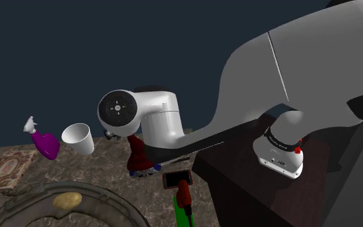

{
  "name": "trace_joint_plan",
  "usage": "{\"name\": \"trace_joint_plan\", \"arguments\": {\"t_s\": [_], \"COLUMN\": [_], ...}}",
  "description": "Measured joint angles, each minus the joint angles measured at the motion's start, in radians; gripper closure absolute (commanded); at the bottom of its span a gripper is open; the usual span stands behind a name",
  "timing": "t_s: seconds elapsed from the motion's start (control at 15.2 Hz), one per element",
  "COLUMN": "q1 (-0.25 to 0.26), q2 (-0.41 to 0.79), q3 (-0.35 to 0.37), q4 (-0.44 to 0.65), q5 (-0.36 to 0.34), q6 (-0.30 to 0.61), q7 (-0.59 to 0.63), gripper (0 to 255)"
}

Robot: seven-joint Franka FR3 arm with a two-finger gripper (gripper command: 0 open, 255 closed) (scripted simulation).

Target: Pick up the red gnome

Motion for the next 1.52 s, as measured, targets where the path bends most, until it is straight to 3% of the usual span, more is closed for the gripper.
{"name": "trace_joint_plan", "arguments": {"t_s": [0.2,0.26,0.92,1.52], "q1": [-0.014,-0.016,-0.018,0.032], "q2": [-0.024,-0.026,-0.027,0.046], "q3": [0.019,0.02,0.021,-0.036], "q4": [0.001,0.001,0.002,0.009], "q5": [0.012,0.013,0.014,-0.023], "q6": [0.02,0.022,0.023,-0.052], "q7": [0.005,0.004,0.004,-0.006], "gripper": [0,255,255,255]}}
